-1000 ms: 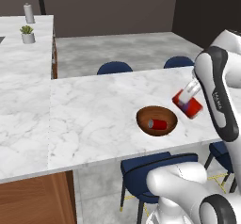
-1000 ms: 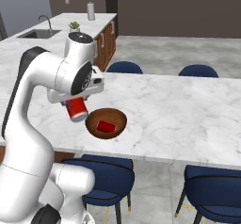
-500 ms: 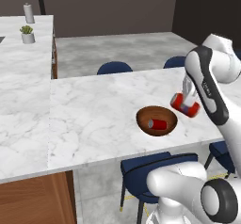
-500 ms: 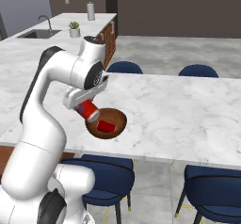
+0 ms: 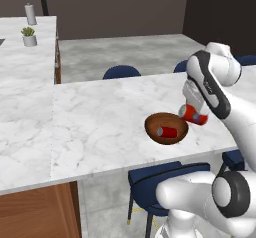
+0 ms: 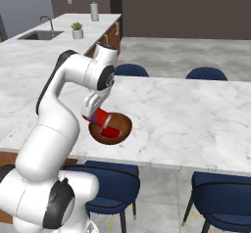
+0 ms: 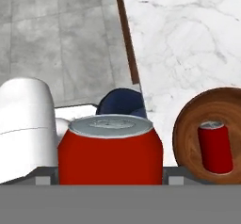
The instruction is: Open the fridge, grab two sodas, and place both sodas inside the bowl with ice on the dining counter.
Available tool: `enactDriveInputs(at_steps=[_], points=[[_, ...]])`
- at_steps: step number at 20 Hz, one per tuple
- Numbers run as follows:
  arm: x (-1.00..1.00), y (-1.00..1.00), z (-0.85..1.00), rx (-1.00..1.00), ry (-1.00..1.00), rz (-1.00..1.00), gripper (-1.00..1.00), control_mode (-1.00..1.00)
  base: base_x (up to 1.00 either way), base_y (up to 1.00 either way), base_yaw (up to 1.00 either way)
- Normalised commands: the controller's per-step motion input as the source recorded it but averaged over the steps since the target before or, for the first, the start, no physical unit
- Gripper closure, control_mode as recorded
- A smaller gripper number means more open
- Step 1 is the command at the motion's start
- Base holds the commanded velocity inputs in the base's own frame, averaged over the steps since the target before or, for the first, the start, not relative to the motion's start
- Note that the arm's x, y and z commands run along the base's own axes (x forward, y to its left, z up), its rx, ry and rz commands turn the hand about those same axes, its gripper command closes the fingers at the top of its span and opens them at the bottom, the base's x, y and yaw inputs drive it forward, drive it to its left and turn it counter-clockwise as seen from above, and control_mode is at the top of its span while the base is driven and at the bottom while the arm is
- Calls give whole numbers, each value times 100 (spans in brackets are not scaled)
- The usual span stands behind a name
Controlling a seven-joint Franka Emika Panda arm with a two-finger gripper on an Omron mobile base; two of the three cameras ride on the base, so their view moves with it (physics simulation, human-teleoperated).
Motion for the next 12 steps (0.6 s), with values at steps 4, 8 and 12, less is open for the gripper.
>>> enactDriveInputs(at_steps=[4,8,12], points=[[34,0,-32,-6,5,22,100,-100,0,0,0],[29,0,-31,-7,4,18,100,-100,0,0,0],[21,0,-27,-7,4,13,100,-100,0,0,0]])
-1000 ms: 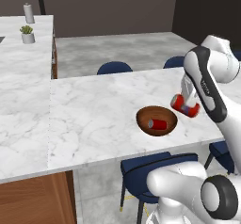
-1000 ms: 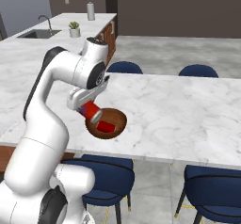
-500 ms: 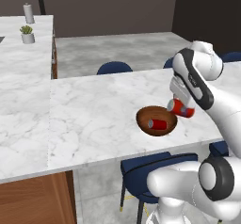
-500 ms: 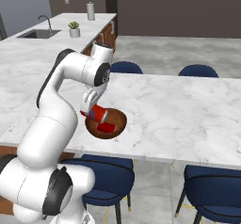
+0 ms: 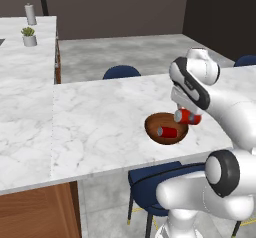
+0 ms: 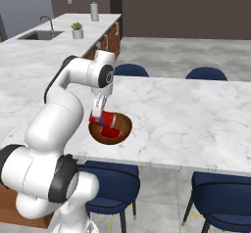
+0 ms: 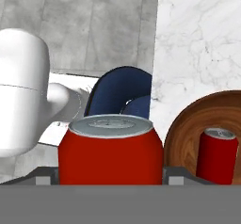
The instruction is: Open the fridge, grab two sodas, and place both sodas inside the bowl with ice on the dining counter.
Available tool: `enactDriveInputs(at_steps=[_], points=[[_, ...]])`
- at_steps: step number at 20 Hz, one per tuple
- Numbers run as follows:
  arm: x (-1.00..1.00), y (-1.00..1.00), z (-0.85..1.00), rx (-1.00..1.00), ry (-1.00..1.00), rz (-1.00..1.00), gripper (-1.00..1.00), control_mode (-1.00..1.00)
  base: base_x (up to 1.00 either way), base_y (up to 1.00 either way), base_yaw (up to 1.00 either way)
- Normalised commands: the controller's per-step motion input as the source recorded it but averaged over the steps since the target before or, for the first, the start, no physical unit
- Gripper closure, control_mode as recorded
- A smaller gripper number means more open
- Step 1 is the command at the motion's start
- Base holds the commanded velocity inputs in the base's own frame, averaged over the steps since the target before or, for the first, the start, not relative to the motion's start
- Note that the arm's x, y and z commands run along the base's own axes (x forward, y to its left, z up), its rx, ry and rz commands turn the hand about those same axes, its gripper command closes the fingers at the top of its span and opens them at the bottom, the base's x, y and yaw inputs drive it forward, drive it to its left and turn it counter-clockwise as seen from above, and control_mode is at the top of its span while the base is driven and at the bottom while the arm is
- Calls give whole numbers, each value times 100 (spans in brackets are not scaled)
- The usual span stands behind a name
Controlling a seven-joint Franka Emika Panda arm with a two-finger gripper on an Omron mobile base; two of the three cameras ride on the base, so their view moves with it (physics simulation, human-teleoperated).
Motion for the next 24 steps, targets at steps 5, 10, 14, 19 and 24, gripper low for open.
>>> enactDriveInputs(at_steps=[5,10,14,19,24], points=[[5,5,-19,-2,1,5,100,-100,0,0,0],[19,1,-10,0,0,0,100,-100,0,0,0],[27,0,-8,0,0,0,100,-100,0,0,0],[14,0,-2,0,0,0,100,-100,0,0,0],[0,0,0,0,0,0,100,-100,0,0,0]])
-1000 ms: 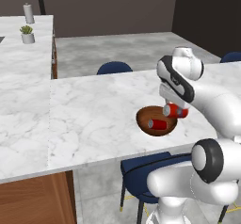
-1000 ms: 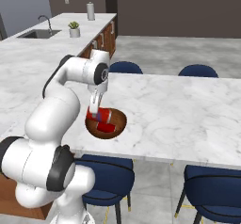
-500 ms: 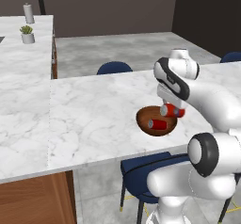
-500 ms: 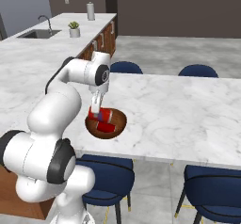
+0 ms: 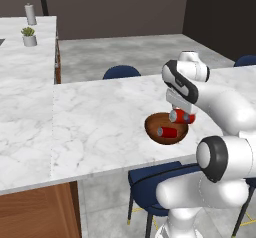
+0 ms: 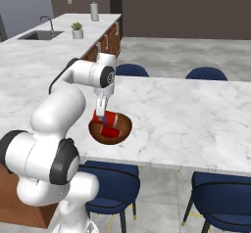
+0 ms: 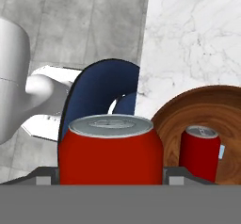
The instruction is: Open the fridge, grab two sodas, and place both sodas inside the bowl with ice on the dining counter.
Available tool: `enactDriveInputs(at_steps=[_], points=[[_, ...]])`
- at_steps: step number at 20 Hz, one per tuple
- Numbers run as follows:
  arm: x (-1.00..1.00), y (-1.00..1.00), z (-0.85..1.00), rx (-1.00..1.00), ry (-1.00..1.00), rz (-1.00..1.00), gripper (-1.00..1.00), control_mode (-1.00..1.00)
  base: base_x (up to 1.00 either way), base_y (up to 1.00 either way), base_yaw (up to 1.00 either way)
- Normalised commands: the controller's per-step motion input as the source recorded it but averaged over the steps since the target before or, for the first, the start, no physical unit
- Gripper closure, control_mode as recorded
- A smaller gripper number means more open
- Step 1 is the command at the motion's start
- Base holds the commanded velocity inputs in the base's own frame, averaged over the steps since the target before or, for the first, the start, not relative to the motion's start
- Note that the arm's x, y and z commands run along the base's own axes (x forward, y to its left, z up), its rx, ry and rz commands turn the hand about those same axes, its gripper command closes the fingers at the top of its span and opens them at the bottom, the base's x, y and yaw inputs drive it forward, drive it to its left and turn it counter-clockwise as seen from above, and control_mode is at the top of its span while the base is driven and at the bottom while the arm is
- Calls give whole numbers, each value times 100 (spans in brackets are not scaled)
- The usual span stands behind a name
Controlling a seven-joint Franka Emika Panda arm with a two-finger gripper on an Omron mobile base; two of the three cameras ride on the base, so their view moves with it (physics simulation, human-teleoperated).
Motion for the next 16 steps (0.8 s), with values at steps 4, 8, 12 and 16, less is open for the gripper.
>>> enactDriveInputs(at_steps=[4,8,12,16], points=[[0,0,0,0,0,0,100,-100,0,0,0],[2,0,0,0,0,0,100,-100,0,0,0],[11,0,0,0,0,0,100,-100,0,0,0],[12,0,0,0,0,0,100,-100,0,0,0]])
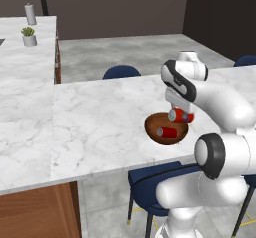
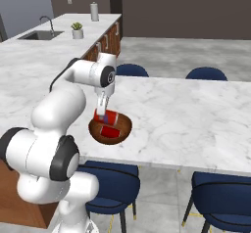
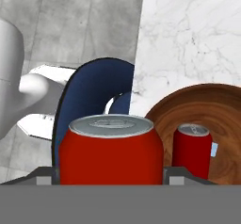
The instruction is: Open the fridge, grab two sodas, and place both sodas inside the bowl with ice on the dining counter.
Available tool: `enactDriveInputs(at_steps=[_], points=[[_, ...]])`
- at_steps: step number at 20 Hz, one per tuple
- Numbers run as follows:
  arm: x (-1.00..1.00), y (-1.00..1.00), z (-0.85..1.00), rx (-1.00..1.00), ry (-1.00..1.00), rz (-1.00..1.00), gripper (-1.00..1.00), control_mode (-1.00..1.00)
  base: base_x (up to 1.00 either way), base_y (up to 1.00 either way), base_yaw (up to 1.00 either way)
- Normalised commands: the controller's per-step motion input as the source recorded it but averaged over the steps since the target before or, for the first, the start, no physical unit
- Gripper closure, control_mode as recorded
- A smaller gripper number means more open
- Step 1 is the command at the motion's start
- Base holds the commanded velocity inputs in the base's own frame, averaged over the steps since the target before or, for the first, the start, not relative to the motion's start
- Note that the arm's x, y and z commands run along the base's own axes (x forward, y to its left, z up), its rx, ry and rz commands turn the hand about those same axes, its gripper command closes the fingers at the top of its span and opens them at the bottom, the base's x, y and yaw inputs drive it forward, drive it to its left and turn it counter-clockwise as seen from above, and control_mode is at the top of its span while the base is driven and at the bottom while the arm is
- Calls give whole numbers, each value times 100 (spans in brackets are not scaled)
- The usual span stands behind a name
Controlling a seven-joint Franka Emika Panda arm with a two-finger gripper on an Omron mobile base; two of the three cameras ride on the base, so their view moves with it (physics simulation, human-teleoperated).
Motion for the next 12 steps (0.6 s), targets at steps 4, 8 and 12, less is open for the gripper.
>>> enactDriveInputs(at_steps=[4,8,12], points=[[15,0,-1,0,0,0,100,-100,0,0,0],[11,0,-3,0,0,0,100,-100,0,0,0],[7,0,-5,0,0,0,100,-100,0,0,0]])
